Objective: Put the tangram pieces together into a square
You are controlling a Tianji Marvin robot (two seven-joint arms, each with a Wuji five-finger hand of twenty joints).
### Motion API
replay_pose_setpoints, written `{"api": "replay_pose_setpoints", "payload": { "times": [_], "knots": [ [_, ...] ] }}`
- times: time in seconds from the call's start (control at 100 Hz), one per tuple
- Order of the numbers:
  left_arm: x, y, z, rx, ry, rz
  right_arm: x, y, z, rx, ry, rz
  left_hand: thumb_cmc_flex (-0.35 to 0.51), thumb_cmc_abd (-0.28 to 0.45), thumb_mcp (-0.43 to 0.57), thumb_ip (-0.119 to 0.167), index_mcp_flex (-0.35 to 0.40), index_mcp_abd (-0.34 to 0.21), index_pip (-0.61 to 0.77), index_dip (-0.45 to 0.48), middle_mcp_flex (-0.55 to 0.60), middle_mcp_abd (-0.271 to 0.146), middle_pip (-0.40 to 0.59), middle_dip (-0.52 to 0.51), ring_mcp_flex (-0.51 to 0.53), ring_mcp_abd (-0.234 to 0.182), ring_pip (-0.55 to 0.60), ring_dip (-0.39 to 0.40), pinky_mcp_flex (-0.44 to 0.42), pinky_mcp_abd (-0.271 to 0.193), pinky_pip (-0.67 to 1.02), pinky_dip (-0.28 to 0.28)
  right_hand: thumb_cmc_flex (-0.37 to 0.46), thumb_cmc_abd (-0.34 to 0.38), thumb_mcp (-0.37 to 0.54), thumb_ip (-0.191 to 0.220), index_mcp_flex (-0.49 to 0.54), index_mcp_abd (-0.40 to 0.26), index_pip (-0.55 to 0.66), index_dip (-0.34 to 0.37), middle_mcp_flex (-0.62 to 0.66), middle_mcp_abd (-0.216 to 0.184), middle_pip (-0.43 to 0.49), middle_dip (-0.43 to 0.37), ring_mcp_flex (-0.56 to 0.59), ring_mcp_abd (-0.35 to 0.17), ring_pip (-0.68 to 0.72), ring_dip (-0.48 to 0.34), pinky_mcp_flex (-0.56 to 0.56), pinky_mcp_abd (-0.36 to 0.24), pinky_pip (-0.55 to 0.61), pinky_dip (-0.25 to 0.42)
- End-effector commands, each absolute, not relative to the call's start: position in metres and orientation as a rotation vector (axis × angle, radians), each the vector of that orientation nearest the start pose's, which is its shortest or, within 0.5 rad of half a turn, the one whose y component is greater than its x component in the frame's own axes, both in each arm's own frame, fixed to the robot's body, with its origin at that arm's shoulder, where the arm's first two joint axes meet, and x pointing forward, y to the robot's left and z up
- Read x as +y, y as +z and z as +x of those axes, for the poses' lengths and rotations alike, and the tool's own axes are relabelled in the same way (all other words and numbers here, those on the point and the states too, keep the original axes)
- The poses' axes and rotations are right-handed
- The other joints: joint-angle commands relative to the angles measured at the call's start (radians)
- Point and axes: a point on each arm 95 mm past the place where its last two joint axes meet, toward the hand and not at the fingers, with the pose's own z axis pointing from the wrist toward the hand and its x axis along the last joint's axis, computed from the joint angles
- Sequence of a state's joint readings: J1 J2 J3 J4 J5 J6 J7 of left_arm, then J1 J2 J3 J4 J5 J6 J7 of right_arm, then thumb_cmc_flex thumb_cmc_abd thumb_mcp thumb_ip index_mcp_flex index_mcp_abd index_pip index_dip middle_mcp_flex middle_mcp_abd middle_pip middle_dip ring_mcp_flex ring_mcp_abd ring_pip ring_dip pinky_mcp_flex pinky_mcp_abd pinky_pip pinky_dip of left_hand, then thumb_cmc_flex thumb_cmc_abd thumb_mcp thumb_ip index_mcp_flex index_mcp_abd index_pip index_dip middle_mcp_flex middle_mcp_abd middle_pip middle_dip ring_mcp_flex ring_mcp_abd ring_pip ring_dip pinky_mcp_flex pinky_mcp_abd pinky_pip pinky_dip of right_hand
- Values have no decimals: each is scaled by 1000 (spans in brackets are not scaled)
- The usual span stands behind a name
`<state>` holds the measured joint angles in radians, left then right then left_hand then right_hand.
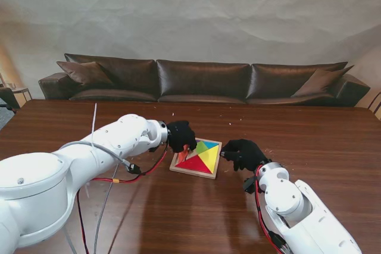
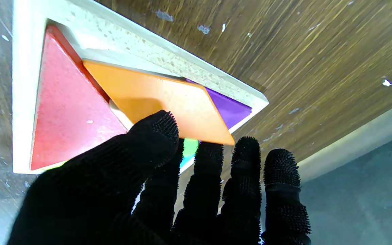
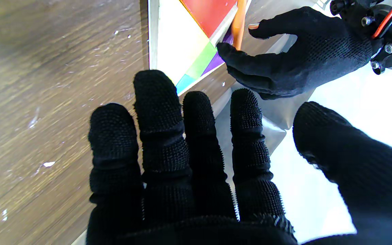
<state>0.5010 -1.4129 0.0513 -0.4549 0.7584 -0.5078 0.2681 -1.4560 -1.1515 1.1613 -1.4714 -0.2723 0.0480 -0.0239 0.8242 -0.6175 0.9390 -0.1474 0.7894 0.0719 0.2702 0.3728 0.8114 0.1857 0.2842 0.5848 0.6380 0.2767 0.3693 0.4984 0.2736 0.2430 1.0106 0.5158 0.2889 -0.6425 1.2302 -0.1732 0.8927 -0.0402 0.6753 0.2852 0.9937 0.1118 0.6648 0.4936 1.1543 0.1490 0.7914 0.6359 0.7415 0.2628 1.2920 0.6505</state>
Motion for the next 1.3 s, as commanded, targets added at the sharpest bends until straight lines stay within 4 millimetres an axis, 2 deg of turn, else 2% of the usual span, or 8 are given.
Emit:
{"api": "replay_pose_setpoints", "payload": {
  "times": [0.0, 0.39, 0.62, 0.73, 0.94, 1.02, 1.09, 1.29],
  "knots": [
    [-119, -335, 562, 2360, -1292, -379, 12, -342, 429, -1270, -2153, -2309, -9, 30, 18, 38, -17, -21, -26, -19, -35, 23, -14, -19, -20, 19, -15, -11, -21, -12, -19, -11, -4, 6, -4, -24, 14, -1, 18, -9, 10, 14, 4, 1, 23, -2, 9, 0, -110, 15, 35, 0],
    [-116, -333, 560, 2359, -1284, -361, 12, -342, 429, -1264, -2150, -2311, -46, 74, -11, 36, -79, -11, -85, -74, -67, 32, -70, -92, -51, 14, -22, -19, -49, -18, -35, -17, -2, 5, -4, -27, 15, -1, 19, -11, 17, 12, 3, 1, 25, 1, 9, 0, -110, 17, 36, 0],
    [-101, -323, 559, 2294, -1297, -387, 12, -341, 427, -1268, -2148, -2308, -87, 143, -55, 35, -97, 0, -92, -85, -66, 29, -68, -102, -49, 19, -20, -18, -52, -3, -22, -6, -2, 5, -3, -26, 14, -1, 18, -12, 21, 15, 2, 1, 26, 1, 9, 0, -109, 17, 36, -1],
    [-92, -321, 558, 2271, -1294, -430, 13, -339, 426, -1271, -2144, -2305, -104, 180, -101, 40, -82, 32, -83, -84, -44, 21, -42, -81, -30, 19, 7, 3, -45, -1, 15, 23, -4, 8, -4, -24, 12, -1, 17, -12, 22, 14, 1, 1, 27, 0, 8, 0, -108, 18, 36, -1],
    [-79, -328, 553, 2235, -1295, -573, 15, -338, 424, -1275, -2143, -2301, -99, 237, -149, 45, -59, 98, -89, -90, 21, -11, 132, 147, 36, 18, 211, 193, -13, -30, 204, 180, -3, 8, -5, -22, 11, -2, 16, -11, 22, 15, 1, 2, 27, -2, 7, 0, -107, 17, 36, -1],
    [-78, -331, 551, 2232, -1289, -618, 15, -338, 423, -1276, -2142, -2300, -72, 232, -195, 11, -57, 127, -98, -105, 42, -24, 187, 411, 50, 18, 310, 283, -2, -43, 266, 248, -5, 10, -4, -19, 11, 0, 15, -10, 22, 14, 1, 2, 27, -1, 7, 0, -107, 17, 36, -1],
    [-78, -333, 550, 2227, -1289, -648, 16, -337, 423, -1275, -2143, -2300, -43, 220, -222, -7, -61, 147, -107, -121, 60, -35, 231, 542, 58, 13, 388, 336, 3, -51, 308, 283, -5, 9, -5, -20, 13, -2, 16, -9, 22, 14, 1, 2, 28, -1, 7, 0, -107, 18, 36, -1],
    [-79, -336, 549, 2245, -1267, -676, 15, -337, 422, -1271, -2142, -2305, 50, 182, -254, -23, -110, 122, -143, -164, 79, -47, 213, 654, 50, 3, 433, 365, -5, -59, 321, 305, -5, 10, -5, -20, 12, -1, 16, -9, 23, 14, 1, 2, 28, 0, 7, 0, -107, 18, 36, -2]
  ]
}}
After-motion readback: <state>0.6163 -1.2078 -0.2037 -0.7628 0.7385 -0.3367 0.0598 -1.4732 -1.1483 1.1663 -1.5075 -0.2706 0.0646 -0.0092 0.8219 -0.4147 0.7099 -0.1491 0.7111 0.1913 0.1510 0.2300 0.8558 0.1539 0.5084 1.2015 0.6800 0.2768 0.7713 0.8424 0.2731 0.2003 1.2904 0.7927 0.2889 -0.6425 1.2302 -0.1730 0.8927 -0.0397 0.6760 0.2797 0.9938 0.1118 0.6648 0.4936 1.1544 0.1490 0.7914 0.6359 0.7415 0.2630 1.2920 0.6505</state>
